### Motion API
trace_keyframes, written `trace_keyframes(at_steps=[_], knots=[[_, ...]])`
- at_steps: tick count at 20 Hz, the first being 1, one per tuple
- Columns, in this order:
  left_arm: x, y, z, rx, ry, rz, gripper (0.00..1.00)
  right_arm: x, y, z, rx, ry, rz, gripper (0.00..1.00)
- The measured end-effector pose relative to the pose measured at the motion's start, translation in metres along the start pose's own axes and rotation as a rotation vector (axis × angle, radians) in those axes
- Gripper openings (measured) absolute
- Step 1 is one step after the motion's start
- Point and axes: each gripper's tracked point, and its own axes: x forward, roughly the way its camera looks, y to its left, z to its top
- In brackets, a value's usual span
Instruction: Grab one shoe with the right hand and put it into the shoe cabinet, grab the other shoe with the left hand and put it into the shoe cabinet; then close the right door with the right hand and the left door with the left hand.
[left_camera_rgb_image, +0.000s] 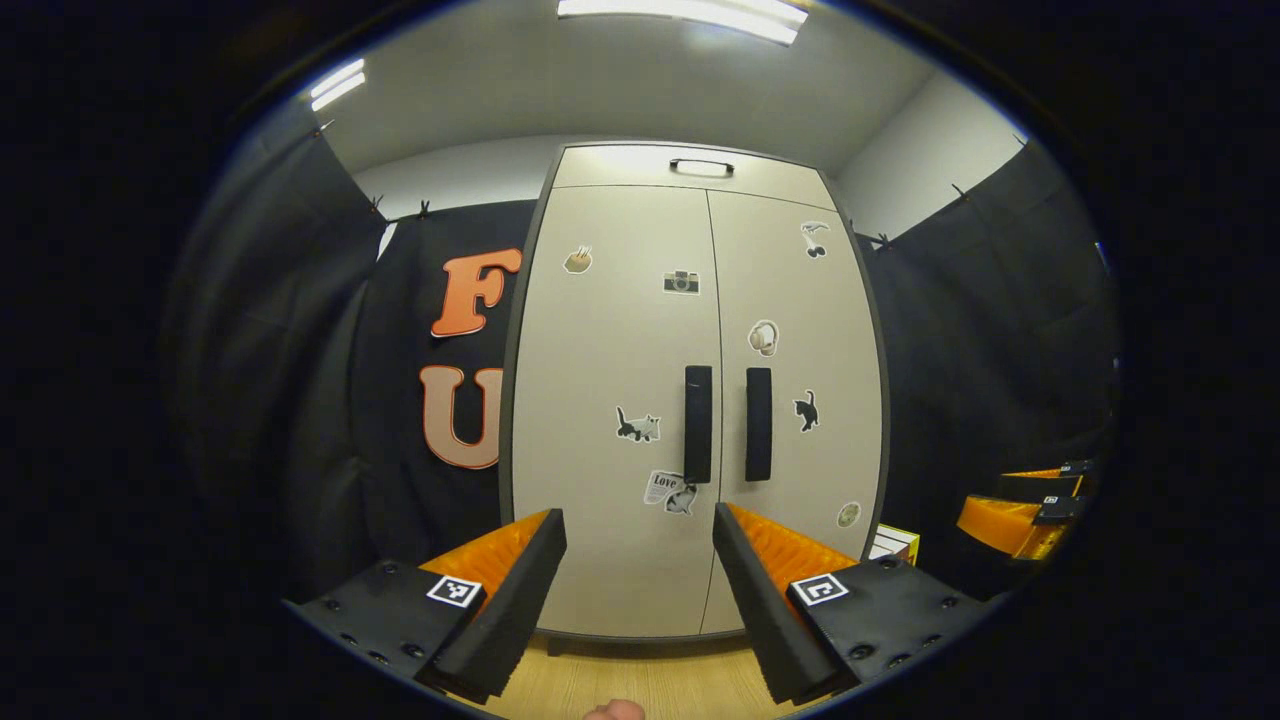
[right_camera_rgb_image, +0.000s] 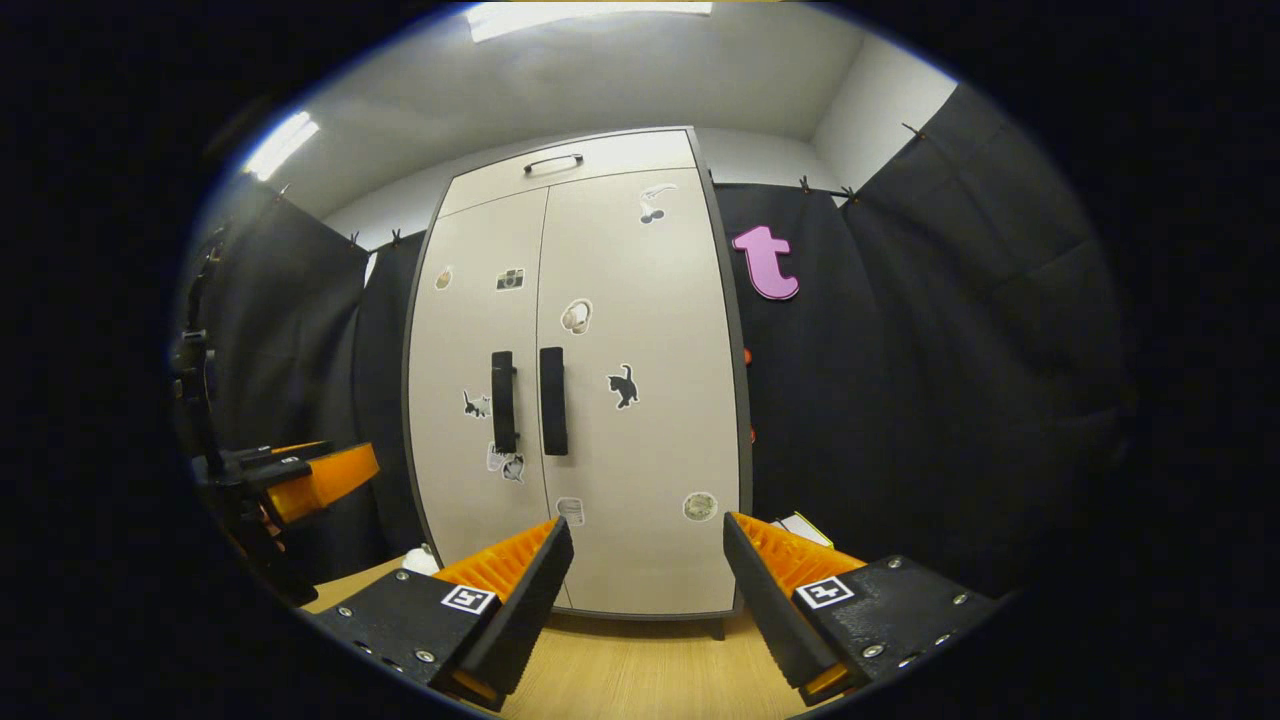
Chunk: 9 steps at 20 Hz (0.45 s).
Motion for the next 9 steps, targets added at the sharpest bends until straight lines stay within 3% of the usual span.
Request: trace_keyframes(at_steps=[9], knots=[[-0.016,0.010,0.007,-0.030,-0.002,0.012,0.96,-0.011,0.005,0.016,0.002,-0.042,-0.006,0.93]])
